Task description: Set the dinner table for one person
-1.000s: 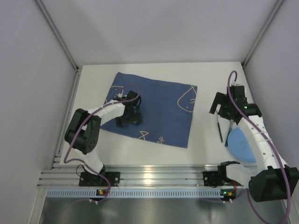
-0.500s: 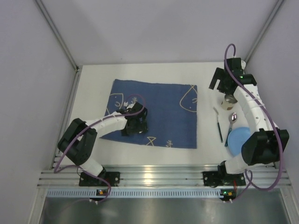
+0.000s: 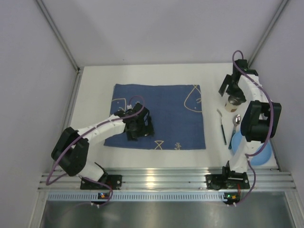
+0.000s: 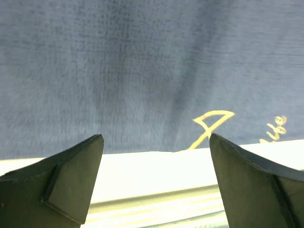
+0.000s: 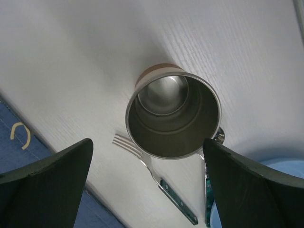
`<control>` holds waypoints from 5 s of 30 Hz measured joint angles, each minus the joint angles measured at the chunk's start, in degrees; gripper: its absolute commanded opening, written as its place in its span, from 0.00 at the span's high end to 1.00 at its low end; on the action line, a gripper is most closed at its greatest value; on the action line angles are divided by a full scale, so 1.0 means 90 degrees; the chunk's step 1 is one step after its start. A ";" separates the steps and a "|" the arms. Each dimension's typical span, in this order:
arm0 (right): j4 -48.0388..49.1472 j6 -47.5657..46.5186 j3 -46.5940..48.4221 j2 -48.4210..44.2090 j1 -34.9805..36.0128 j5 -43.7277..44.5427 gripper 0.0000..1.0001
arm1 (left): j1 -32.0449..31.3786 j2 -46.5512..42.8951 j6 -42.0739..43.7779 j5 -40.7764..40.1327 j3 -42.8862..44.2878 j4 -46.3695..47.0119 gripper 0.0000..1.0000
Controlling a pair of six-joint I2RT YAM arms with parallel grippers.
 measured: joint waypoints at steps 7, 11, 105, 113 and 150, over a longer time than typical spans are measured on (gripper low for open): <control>0.0075 0.0000 0.0466 0.0840 0.0010 -0.0352 0.15 | 0.0005 -0.0381 0.0046 -0.0338 0.0622 -0.0398 0.01; 0.0085 -0.0066 0.0488 0.1190 0.0010 -0.0469 0.95 | 0.0007 -0.0338 0.0058 -0.0384 0.0663 -0.0454 0.01; 0.0189 -0.0087 -0.3130 -0.0670 0.0503 -0.0860 1.00 | -0.0658 -0.2747 -0.0680 -0.1474 -0.0576 -0.1571 0.02; -0.0738 0.0134 -0.1491 -0.1593 0.1649 -0.0461 1.00 | -0.0658 -0.2807 0.0313 -0.1479 0.0112 -0.1285 0.02; -0.0563 0.2732 0.0338 -0.2035 0.4170 -0.3393 0.00 | -0.0753 -0.0607 0.2178 0.0918 0.1797 0.1610 1.00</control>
